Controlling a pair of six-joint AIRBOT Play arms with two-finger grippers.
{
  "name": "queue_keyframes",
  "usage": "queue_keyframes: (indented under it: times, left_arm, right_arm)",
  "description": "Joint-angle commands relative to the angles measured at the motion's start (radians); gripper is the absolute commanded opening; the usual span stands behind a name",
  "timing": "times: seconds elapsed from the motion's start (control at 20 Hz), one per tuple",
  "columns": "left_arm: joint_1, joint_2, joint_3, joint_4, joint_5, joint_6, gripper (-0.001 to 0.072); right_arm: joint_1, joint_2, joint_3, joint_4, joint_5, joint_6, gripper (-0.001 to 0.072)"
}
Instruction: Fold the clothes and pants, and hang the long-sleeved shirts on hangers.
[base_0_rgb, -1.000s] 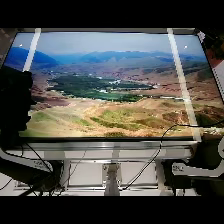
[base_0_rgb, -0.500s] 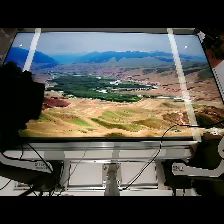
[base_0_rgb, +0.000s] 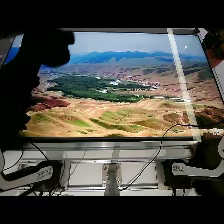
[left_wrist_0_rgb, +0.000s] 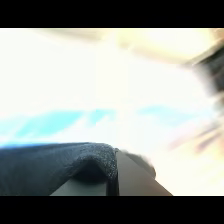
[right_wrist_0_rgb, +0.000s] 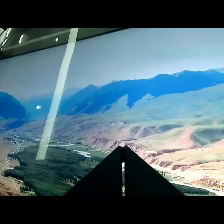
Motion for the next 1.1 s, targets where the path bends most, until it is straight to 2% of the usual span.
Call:
queue_keyframes:
  times: [0.0,0.15,0.25,0.35,0.45,0.55,0.7,0.85,1.05]
  left_arm:
    - [-0.238,0.064,0.043,-0.134,0.275,0.093,0.0018]
    - [-0.459,0.062,0.105,-0.134,0.435,0.250,0.0018]
    - [-0.569,0.058,0.121,-0.133,0.534,0.270,0.0017]
    - [-0.642,0.041,0.134,-0.134,0.570,0.323,0.0017]
    - [-0.683,0.015,0.143,-0.134,0.589,0.337,0.0017]
    - [-0.704,-0.020,0.146,-0.142,0.585,0.334,0.0017]
    - [-0.730,-0.091,0.146,-0.145,0.544,0.334,0.0017]
    - [-0.731,-0.192,0.146,-0.144,0.425,0.331,0.0019]
    - [-0.731,-0.353,0.146,-0.144,0.292,0.249,0.0027]
  right_arm:
    - [-0.001,0.000,0.001,-0.010,-0.099,0.019,0.0014]
    - [-0.001,0.000,0.002,-0.089,-0.209,0.029,0.0014]
    - [-0.001,0.000,0.002,-0.184,-0.267,0.078,0.0015]
    - [-0.001,0.000,0.002,-0.301,-0.322,0.125,0.0014]
    - [-0.002,0.000,0.002,-0.423,-0.353,0.172,0.0014]
    - [-0.027,0.000,0.002,-0.487,-0.361,0.190,0.0014]
    - [-0.114,0.000,0.002,-0.496,-0.356,0.220,0.0014]
    - [-0.214,0.000,0.001,-0.492,-0.315,0.249,0.0015]
    - [-0.277,-0.001,0.000,-0.489,-0.248,0.254,0.0015]
